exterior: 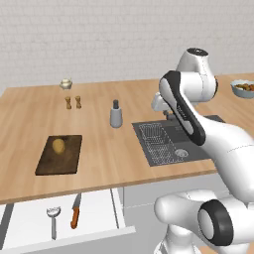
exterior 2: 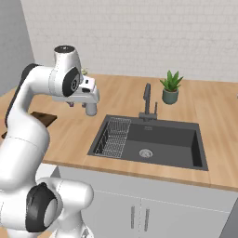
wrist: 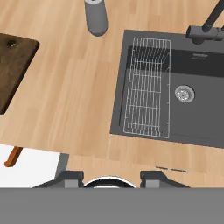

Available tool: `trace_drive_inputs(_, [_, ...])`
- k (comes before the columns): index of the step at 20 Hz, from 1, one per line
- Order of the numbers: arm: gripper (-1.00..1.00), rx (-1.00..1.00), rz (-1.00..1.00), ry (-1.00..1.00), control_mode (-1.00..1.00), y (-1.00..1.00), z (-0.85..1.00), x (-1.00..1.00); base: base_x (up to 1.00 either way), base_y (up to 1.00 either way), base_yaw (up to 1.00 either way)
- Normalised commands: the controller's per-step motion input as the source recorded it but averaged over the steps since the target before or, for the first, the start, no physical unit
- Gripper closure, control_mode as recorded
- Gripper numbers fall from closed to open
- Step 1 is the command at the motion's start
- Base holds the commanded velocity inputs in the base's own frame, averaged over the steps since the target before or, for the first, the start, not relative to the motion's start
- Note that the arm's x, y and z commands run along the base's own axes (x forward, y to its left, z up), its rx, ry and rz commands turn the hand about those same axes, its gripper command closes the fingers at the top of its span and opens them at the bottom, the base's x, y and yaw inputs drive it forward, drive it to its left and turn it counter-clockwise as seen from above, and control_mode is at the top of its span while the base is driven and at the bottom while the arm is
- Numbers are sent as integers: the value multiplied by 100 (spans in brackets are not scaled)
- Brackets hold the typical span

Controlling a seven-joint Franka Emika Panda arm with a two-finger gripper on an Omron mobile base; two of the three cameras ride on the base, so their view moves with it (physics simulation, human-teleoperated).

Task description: Place the appropriate cutting tool for cutting the potato skin on the cutting board.

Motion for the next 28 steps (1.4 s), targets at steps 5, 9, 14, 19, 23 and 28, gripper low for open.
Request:
trace_drive_inputs(5, [-100,1,2,-1,-100,11,-10,-45,0,0,0])
trace_drive_inputs(9, [-100,2,0,1,-100,97,-55,-73,0,0,0])
trace_drive_inputs(14, [-100,0,-1,1,-100,100,-61,-53,0,0,0])
trace_drive_inputs(19, [-100,1,-8,5,-100,100,-61,-16,0,0,0])
trace_drive_inputs(23, [-100,3,-10,6,-100,100,-45,-28,0,0,0])
trace_drive_inputs(28, [-100,0,-20,10,-100,100,-46,-35,0,0,0])
